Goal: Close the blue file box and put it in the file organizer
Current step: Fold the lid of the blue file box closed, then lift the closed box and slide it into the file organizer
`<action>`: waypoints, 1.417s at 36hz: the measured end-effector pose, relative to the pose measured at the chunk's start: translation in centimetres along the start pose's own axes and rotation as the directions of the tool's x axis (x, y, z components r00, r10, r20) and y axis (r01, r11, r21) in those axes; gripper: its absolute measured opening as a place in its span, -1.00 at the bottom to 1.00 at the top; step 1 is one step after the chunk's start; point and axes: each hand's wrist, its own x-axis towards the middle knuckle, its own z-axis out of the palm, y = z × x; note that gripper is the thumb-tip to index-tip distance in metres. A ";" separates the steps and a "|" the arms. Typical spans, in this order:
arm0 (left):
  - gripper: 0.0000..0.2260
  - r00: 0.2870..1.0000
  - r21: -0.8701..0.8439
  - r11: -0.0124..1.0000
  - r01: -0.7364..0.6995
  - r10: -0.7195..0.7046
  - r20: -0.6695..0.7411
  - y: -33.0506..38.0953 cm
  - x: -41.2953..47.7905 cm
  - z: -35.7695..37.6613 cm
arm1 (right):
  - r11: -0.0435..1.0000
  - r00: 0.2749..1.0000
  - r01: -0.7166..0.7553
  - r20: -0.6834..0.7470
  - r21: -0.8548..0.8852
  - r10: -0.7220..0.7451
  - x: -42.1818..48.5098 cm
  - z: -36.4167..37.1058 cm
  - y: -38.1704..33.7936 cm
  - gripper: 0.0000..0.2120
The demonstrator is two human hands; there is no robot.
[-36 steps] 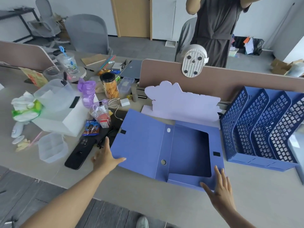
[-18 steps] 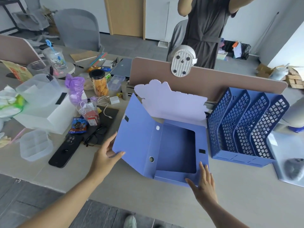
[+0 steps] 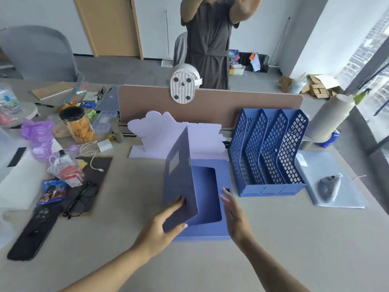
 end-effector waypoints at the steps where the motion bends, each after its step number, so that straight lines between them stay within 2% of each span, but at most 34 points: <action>1: -0.46 0.999 0.049 0.999 -0.024 0.023 0.027 -0.2 0.4 0.5 | 1.000 1.000 -0.007 0.019 0.019 0.007 0.0 -0.1 -1.0 -0.58; 4: -0.50 0.992 0.150 0.985 -0.083 0.067 0.109 -0.9 1.7 1.9 | 0.996 0.999 0.007 0.039 0.088 -0.011 0.1 -0.2 -2.5 -0.65; 6: -0.50 0.989 0.206 0.974 -0.095 0.069 0.131 -1.8 2.7 2.5 | 0.997 0.999 0.052 -0.010 0.056 -0.051 0.4 -0.3 -2.8 -0.71; 9: -0.43 0.995 0.309 0.951 -0.023 -0.007 0.095 -3.3 5.0 2.8 | 0.999 0.996 0.038 -0.077 0.016 -0.037 0.5 -0.6 -2.8 -0.77; 12: -0.21 0.979 0.346 0.926 0.153 -0.189 0.072 -3.2 7.8 2.6 | 0.997 0.997 -0.066 -0.031 0.050 0.068 0.2 -1.0 -2.6 -0.61; 15: 0.16 0.906 0.340 0.868 0.361 -0.413 0.092 -2.4 10.3 2.1 | 0.991 0.990 -0.135 -0.047 -0.006 0.135 -0.1 -1.1 -2.0 -0.42; 17: 0.39 0.860 0.384 0.812 0.439 -0.504 0.083 -2.3 11.4 1.9 | 0.985 0.983 -0.170 -0.070 -0.018 0.168 -0.2 -1.3 -1.7 -0.39; 19: 0.48 0.818 0.413 0.762 0.499 -0.572 0.067 -2.4 11.9 1.9 | 0.983 0.979 -0.184 -0.094 -0.028 0.181 -0.4 -1.6 -1.4 -0.38; 21: 0.47 0.796 0.439 0.737 0.514 -0.600 0.074 -2.4 12.0 2.3 | 0.973 0.969 -0.225 -0.114 -0.049 0.218 -0.6 -1.6 -0.9 -0.42; 28: 0.38 0.836 0.396 0.784 0.478 -0.544 0.070 -4.1 11.3 4.5 | 0.943 0.943 -0.320 -0.129 -0.088 0.308 -1.0 -1.8 1.7 -0.61; 33: 0.34 0.865 0.466 0.767 0.441 -0.502 0.007 -4.2 10.5 5.7 | 0.913 0.919 -0.391 -0.106 -0.113 0.380 -0.7 -1.7 3.7 -0.51; 37: 0.30 0.876 0.478 0.764 0.432 -0.481 -0.023 -3.8 10.3 6.4 | 0.921 0.922 -0.380 -0.110 -0.083 0.370 -0.6 -1.6 4.5 -0.45; 51: 0.29 0.872 0.573 0.695 0.434 -0.484 -0.072 -3.4 10.3 7.2 | 0.895 0.919 -0.392 -0.122 -0.214 0.374 -0.5 -2.1 4.7 -0.45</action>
